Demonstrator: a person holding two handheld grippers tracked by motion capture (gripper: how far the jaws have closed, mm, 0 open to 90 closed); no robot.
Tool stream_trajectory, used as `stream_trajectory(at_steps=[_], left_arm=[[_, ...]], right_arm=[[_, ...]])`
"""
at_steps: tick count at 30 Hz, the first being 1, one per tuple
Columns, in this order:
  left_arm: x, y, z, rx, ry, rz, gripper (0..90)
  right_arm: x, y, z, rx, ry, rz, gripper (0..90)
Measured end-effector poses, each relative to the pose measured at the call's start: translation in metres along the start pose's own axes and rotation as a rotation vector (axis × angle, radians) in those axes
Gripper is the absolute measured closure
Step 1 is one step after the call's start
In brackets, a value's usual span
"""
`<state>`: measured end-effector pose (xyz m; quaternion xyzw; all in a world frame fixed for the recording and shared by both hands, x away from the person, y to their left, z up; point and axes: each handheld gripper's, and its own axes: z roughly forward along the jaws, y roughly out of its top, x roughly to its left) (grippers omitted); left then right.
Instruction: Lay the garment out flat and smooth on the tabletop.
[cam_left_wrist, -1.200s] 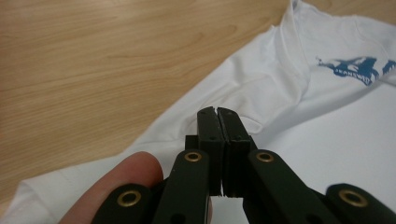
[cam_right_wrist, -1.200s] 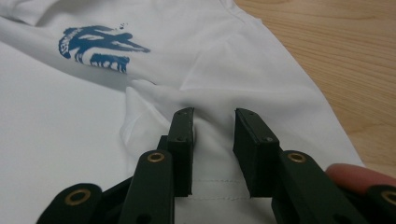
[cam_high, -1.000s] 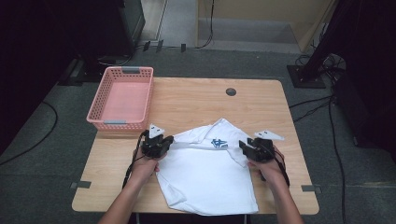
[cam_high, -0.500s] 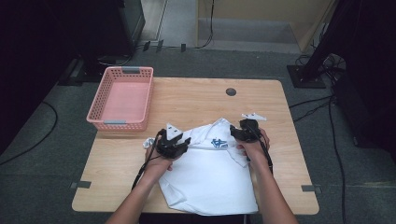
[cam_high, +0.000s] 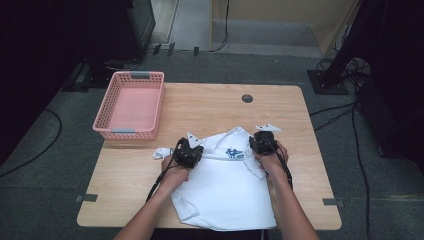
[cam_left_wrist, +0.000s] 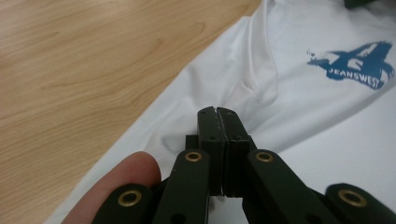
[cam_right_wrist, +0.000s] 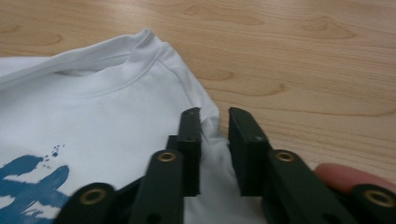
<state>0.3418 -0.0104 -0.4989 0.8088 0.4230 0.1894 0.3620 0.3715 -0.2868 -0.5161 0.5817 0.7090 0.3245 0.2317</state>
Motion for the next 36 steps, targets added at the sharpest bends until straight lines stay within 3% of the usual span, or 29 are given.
stream_trajectory(at_steps=[6,10,14,16,18,19,21,23,25,28,31,34,36], left_arm=[[0.019,0.011,-0.002,-0.021,-0.001,-0.073,90.0],[0.030,0.024,0.000,-0.030,0.001,-0.109,90.0],[0.040,0.050,0.000,-0.058,0.009,-0.124,90.0],[0.047,0.066,0.009,-0.060,0.049,-0.127,90.0],[0.058,0.078,0.026,-0.051,0.137,-0.171,90.0],[0.064,0.082,0.035,-0.034,0.183,-0.196,88.4],[0.074,0.086,0.048,0.006,0.246,-0.228,66.0],[0.079,0.085,0.048,-0.006,0.234,-0.258,61.5],[0.077,0.082,0.043,-0.030,0.209,-0.244,56.9],[0.072,0.074,0.036,-0.039,0.156,-0.227,56.2],[0.066,0.064,0.035,-0.016,0.097,-0.213,54.4],[0.063,0.055,0.034,0.015,0.078,-0.178,51.2],[0.063,0.049,0.037,0.024,0.099,-0.170,47.4]], right_arm=[[-0.002,-0.001,-0.003,0.007,0.019,-0.032,87.7],[-0.007,0.005,-0.008,-0.027,0.060,0.021,88.0],[-0.013,0.020,-0.012,-0.076,0.086,0.021,88.1],[-0.018,0.030,-0.008,-0.102,0.084,0.044,88.2],[-0.023,0.041,-0.001,-0.120,0.056,0.091,87.4],[-0.026,0.046,0.003,-0.127,0.037,0.127,81.7],[-0.033,0.051,0.009,-0.131,0.004,0.222,67.7],[-0.040,0.053,0.008,-0.138,-0.009,0.310,61.4],[-0.043,0.050,0.002,-0.151,0.034,0.348,58.1],[-0.042,0.042,-0.004,-0.132,0.057,0.304,55.7],[-0.041,0.030,-0.008,-0.089,0.088,0.305,55.5],[-0.037,0.017,-0.014,-0.056,0.090,0.270,56.1],[-0.034,0.008,-0.015,-0.025,0.084,0.220,56.1]])
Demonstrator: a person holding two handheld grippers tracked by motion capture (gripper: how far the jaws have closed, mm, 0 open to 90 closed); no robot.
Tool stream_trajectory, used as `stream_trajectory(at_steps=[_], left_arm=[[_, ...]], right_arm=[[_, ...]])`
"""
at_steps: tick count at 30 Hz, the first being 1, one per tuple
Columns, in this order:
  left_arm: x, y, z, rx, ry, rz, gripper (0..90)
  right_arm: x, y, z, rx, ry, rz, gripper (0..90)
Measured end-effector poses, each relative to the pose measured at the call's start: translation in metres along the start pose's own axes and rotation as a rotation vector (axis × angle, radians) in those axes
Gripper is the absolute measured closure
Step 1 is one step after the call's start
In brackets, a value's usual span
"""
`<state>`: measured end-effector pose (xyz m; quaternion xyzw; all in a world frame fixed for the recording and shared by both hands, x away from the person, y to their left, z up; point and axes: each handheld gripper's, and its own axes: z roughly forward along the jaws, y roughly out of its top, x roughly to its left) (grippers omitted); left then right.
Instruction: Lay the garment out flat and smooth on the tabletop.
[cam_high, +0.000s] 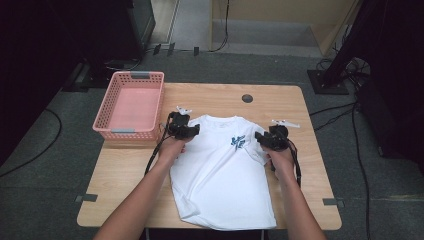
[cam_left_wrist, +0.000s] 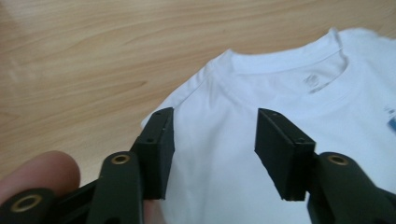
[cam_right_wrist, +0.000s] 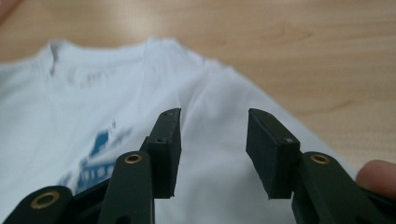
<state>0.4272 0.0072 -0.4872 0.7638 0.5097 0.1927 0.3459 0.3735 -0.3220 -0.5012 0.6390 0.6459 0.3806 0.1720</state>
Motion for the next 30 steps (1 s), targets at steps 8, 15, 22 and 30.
stream_trajectory(at_steps=[8,15,22,30], left_arm=[[0.013,-0.014,0.014,0.042,0.005,-0.008,45.1],[0.017,-0.013,0.015,0.028,-0.001,-0.030,40.6],[0.016,-0.010,0.006,0.003,-0.030,-0.031,39.5],[0.016,-0.011,-0.001,0.010,-0.035,-0.017,39.6]], right_arm=[[-0.008,-0.016,-0.003,0.063,-0.006,-0.116,53.1],[-0.037,-0.014,-0.007,0.026,-0.055,-0.107,52.3],[-0.066,-0.004,-0.009,0.009,-0.121,-0.071,51.0],[-0.045,0.004,-0.020,-0.068,-0.105,-0.024,39.7]])
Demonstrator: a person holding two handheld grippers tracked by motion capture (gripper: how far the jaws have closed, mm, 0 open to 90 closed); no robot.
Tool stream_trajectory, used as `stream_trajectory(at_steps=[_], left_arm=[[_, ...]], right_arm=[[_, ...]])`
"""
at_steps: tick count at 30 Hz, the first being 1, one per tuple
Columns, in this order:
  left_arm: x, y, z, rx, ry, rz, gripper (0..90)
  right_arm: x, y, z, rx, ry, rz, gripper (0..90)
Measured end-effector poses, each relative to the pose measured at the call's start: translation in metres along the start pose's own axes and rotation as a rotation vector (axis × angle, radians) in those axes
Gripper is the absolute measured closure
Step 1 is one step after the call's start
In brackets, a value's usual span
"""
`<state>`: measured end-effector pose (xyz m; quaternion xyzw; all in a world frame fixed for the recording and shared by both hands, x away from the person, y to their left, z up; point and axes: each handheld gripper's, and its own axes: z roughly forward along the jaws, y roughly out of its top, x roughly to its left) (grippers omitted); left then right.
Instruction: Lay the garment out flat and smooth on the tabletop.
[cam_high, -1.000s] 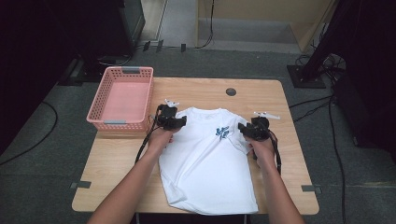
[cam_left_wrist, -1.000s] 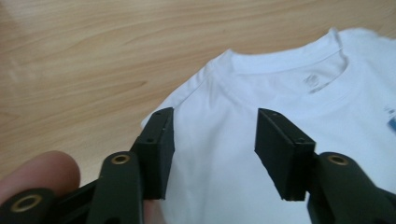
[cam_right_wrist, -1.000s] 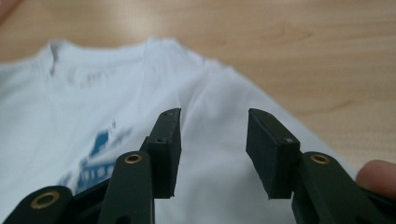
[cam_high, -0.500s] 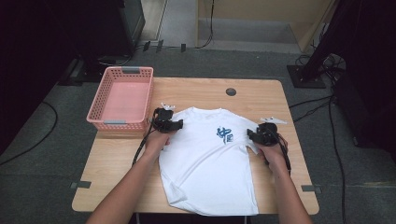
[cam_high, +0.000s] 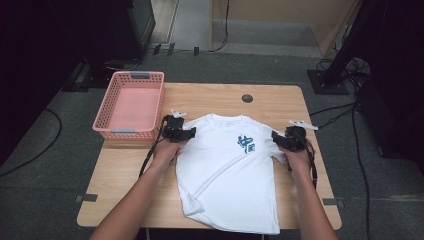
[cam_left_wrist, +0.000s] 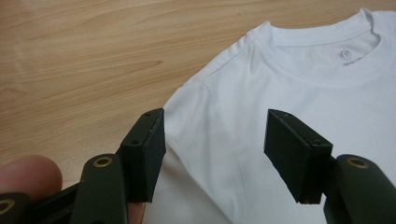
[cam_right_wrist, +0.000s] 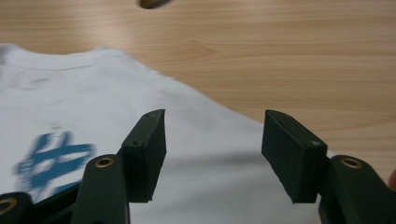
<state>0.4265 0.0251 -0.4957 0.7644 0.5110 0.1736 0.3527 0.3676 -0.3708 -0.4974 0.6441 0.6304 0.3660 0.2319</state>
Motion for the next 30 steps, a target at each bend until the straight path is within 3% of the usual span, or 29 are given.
stream_trajectory(at_steps=[4,7,8,10,12,15,17,23,25,28,30], left_arm=[[0.000,-0.006,0.002,0.018,0.022,0.017,39.6],[0.003,-0.010,0.007,0.034,0.030,0.005,39.7],[0.005,-0.011,0.007,0.023,0.035,-0.001,39.8],[0.007,-0.010,0.008,0.016,0.035,-0.013,39.9],[0.007,-0.010,0.009,0.017,0.044,0.003,39.9],[0.004,-0.007,0.013,0.017,0.071,0.035,39.9],[0.003,-0.005,0.017,0.013,0.077,0.031,39.9],[0.000,-0.003,0.026,-0.035,0.104,0.016,39.7],[-0.002,-0.002,0.030,-0.046,0.122,0.031,39.4],[-0.001,0.002,0.037,-0.053,0.144,-0.011,26.5],[0.002,0.005,0.039,-0.049,0.145,-0.007,25.1]], right_arm=[[0.029,-0.005,0.005,0.034,0.041,-0.065,37.7],[0.035,-0.012,0.017,0.098,0.008,-0.100,31.3],[0.034,-0.013,0.020,0.112,-0.006,-0.101,30.9],[0.029,-0.015,0.021,0.085,-0.022,-0.083,31.0],[0.023,-0.014,0.021,0.075,-0.034,-0.060,30.9],[0.014,-0.015,0.023,0.053,-0.064,-0.089,30.2],[0.007,-0.015,0.025,0.043,-0.084,-0.115,29.1],[-0.013,-0.005,0.033,0.026,-0.125,-0.085,28.3],[-0.017,0.000,0.038,0.022,-0.131,-0.085,28.2],[-0.019,0.005,0.045,0.020,-0.129,-0.091,27.8],[-0.019,0.009,0.048,0.029,-0.124,-0.095,26.8]])
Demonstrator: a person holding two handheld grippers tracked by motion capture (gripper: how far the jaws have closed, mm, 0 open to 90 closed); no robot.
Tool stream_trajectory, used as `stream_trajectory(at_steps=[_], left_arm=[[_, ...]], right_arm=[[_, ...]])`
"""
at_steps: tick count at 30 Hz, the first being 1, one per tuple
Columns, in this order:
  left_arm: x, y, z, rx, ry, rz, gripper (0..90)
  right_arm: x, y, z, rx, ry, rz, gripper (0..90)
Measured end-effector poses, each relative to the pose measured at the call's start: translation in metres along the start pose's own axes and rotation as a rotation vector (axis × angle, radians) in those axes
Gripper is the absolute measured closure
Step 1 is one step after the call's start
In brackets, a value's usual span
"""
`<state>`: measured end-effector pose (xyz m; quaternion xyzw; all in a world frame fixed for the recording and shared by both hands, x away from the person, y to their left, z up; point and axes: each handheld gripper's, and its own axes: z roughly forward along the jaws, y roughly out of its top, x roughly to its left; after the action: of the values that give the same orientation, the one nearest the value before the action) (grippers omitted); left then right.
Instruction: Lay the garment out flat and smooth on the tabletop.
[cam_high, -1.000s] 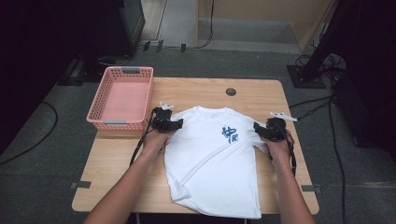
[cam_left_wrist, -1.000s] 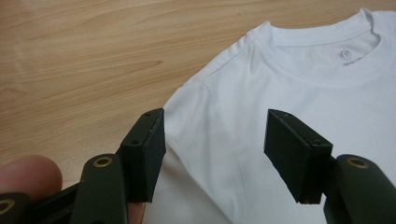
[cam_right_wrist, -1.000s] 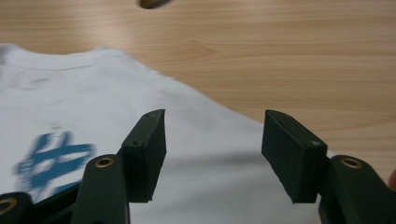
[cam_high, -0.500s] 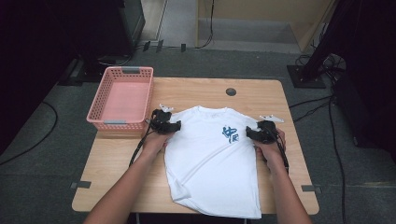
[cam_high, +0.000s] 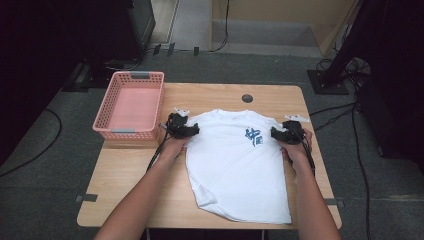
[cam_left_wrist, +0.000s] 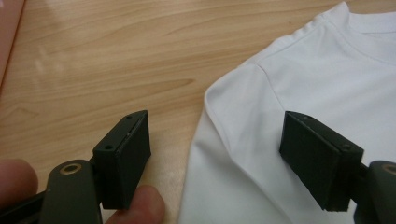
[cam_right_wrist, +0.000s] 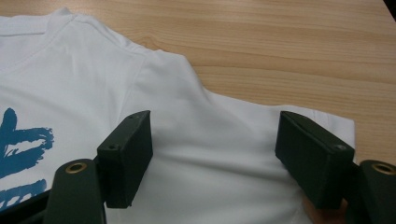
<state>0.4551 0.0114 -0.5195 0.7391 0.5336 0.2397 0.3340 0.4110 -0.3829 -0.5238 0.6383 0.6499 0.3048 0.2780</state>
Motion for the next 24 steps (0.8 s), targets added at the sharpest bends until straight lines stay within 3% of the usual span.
stream_trajectory(at_steps=[3,4,6,8,10,13,15,19,22,24], left_arm=[[0.008,0.005,-0.002,-0.002,0.027,-0.028,25.2],[0.012,0.007,-0.006,-0.015,0.018,-0.052,25.2],[0.018,0.012,-0.014,-0.039,-0.030,-0.083,25.2],[0.020,0.016,-0.023,-0.057,-0.079,-0.122,25.2],[0.018,0.017,-0.029,-0.050,-0.125,-0.145,25.2],[0.011,0.013,-0.033,-0.035,-0.126,-0.115,25.2],[0.005,0.010,-0.033,0.000,-0.172,-0.085,25.2],[-0.014,-0.001,-0.032,0.019,-0.235,-0.013,26.3],[-0.025,-0.007,-0.029,0.046,-0.276,0.031,26.5],[-0.029,-0.011,-0.025,0.073,-0.273,0.062,26.5]], right_arm=[[-0.001,0.003,-0.001,0.005,0.011,0.013,24.8],[-0.001,0.004,-0.003,-0.008,0.013,0.030,24.6],[-0.002,0.004,-0.009,-0.038,0.014,0.050,23.2],[-0.002,0.005,-0.017,-0.072,-0.013,0.053,22.3],[-0.003,0.006,-0.025,-0.100,-0.028,0.072,22.3],[0.001,0.007,-0.036,-0.124,0.001,0.094,22.3],[0.007,0.005,-0.040,-0.118,0.035,0.080,22.1],[0.023,-0.007,-0.038,-0.072,0.115,0.046,21.7],[0.032,-0.018,-0.030,-0.034,0.133,0.009,21.6],[0.034,-0.023,-0.024,-0.008,0.128,-0.005,21.6]])
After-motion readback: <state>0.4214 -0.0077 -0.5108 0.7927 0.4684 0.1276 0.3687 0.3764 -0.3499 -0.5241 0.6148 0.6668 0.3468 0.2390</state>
